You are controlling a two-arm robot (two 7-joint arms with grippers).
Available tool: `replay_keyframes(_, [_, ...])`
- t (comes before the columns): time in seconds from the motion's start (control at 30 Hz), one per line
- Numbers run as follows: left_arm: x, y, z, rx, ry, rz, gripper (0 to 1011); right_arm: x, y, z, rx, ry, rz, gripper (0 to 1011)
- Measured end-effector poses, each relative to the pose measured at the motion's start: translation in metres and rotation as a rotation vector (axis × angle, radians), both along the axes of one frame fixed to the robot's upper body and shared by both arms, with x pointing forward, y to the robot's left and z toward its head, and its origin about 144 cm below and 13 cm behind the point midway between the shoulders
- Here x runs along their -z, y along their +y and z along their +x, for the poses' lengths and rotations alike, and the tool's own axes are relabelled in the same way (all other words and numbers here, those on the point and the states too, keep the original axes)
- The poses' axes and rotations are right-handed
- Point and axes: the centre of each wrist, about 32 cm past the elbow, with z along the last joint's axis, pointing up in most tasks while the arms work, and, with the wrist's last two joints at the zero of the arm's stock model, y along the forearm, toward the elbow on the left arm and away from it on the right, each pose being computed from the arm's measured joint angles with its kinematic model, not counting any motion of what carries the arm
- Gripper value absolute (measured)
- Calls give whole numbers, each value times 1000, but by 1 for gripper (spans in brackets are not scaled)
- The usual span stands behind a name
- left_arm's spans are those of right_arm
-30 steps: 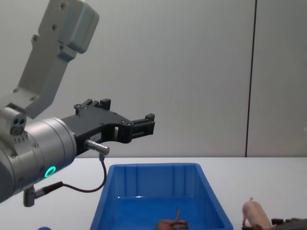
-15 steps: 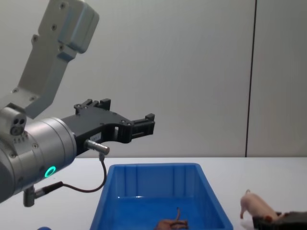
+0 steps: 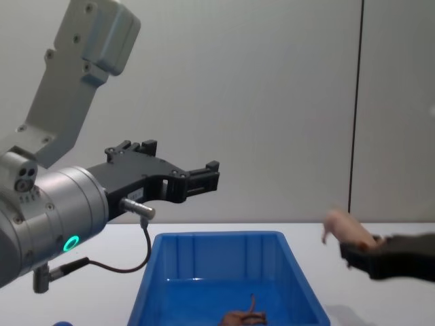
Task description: Pick up the two dolls from the table and place them into the box.
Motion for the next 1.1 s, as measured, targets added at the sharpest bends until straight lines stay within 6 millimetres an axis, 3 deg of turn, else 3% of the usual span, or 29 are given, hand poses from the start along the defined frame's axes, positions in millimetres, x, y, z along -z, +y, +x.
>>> replay_keyframes(0.33, [0, 0, 0, 0, 0, 0, 1001, -25, 18, 14, -115, -62, 18, 368])
replay_keyframes(0.63, [0, 0, 0, 0, 0, 0, 1001, -33, 40, 31, -211, -21, 27, 384])
replay_keyframes(0.77, [0, 0, 0, 0, 0, 0, 1001, -33, 49, 39, -242, 3, 28, 489])
replay_keyframes(0.83, [0, 0, 0, 0, 0, 0, 1001, -33, 54, 44, -258, 15, 26, 594])
replay_keyframes(1.1, [0, 0, 0, 0, 0, 0, 1001, -31, 56, 49, -273, 18, 11, 844])
